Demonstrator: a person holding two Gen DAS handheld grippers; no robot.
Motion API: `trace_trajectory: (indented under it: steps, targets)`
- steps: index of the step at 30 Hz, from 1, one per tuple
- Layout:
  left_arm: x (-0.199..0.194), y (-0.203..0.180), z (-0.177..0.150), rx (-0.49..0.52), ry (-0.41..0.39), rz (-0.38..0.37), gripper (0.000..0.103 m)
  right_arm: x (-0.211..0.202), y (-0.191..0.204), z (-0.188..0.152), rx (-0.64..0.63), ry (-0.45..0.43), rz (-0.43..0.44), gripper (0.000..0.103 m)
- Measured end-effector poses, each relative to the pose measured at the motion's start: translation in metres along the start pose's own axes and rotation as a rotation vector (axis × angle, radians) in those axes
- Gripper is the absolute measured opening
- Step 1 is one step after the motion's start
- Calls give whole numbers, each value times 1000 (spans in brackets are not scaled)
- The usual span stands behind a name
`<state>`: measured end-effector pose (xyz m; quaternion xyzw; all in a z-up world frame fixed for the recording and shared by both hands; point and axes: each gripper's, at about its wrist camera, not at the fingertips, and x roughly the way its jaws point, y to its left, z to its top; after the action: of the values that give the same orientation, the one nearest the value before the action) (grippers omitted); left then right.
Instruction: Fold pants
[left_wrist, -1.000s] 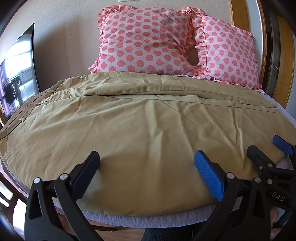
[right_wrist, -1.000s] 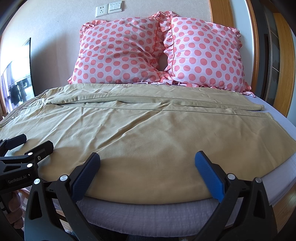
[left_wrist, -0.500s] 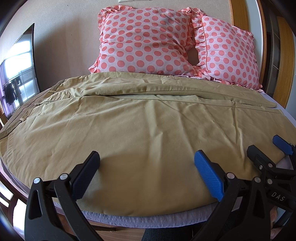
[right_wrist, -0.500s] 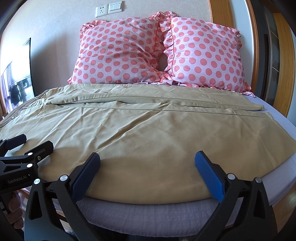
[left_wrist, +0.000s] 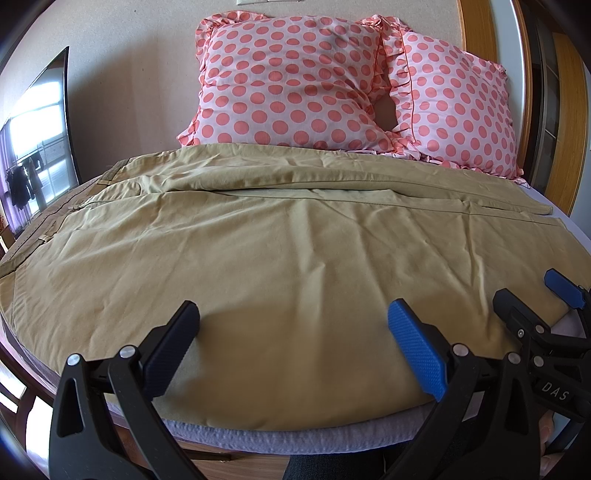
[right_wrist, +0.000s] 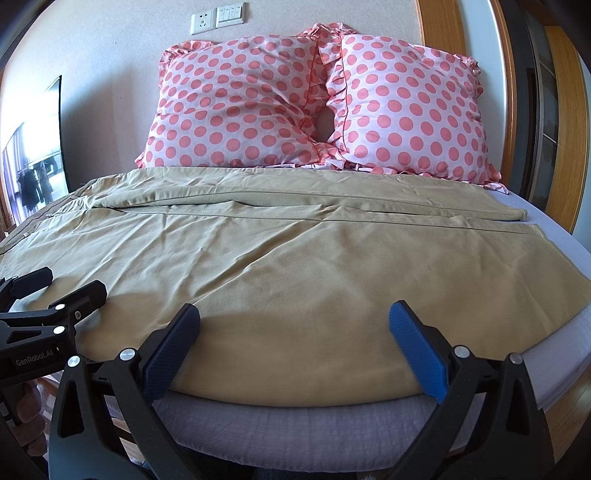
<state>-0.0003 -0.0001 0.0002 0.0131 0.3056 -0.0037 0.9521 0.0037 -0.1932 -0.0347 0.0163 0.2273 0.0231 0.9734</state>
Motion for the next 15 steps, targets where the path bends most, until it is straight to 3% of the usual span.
trace_trajectory:
  steps: [15]
  targets:
    - [0, 0, 0, 0, -2, 0, 101, -2, 0, 0, 0, -1, 0, 102]
